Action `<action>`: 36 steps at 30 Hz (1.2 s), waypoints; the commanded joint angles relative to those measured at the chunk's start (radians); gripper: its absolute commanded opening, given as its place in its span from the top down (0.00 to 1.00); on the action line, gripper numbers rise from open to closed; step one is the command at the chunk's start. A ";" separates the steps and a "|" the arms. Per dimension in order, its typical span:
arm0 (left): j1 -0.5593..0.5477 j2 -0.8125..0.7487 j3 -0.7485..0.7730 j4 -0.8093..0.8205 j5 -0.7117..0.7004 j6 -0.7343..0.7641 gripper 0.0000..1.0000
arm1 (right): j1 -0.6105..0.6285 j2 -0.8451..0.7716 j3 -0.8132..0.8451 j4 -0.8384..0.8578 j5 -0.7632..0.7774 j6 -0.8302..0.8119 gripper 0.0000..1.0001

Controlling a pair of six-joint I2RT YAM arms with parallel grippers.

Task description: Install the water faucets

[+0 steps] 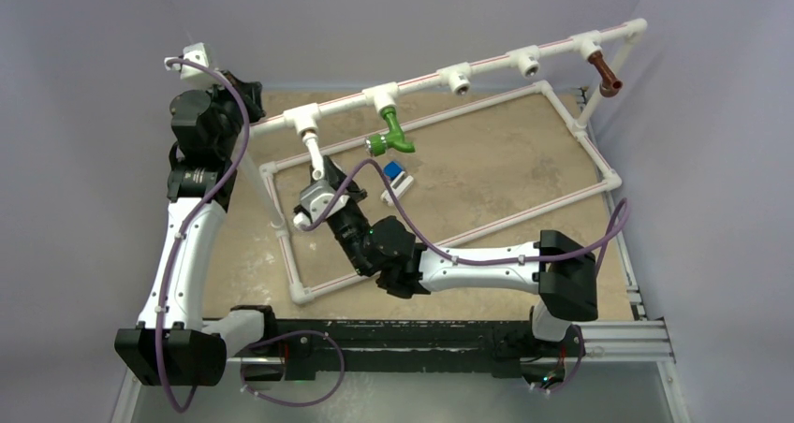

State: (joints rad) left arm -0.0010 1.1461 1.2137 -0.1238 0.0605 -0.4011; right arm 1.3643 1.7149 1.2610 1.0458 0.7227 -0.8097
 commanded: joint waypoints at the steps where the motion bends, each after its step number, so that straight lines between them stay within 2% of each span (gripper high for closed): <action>1: 0.000 0.057 -0.092 -0.325 0.049 0.005 1.00 | -0.005 -0.012 0.044 0.052 0.039 0.494 1.00; 9: -0.001 0.053 -0.093 -0.325 0.059 0.004 1.00 | -0.007 -0.037 -0.034 0.184 0.038 0.967 1.00; 14: 0.000 0.053 -0.093 -0.324 0.056 0.005 1.00 | -0.014 -0.059 -0.078 0.278 0.071 1.194 1.00; 22: 0.000 0.055 -0.094 -0.323 0.058 0.004 1.00 | -0.049 -0.127 -0.175 0.334 0.084 1.623 1.00; 28: 0.000 0.054 -0.094 -0.323 0.059 0.004 1.00 | -0.057 -0.152 -0.217 0.385 0.069 1.804 1.00; 36: 0.000 0.056 -0.095 -0.323 0.060 0.004 1.00 | -0.056 -0.140 -0.186 0.375 0.106 1.912 1.00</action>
State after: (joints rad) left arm 0.0090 1.1309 1.2137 -0.1715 0.0982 -0.4023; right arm 1.3125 1.6218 1.0523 1.2392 0.7769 0.8459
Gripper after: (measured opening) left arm 0.002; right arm 0.379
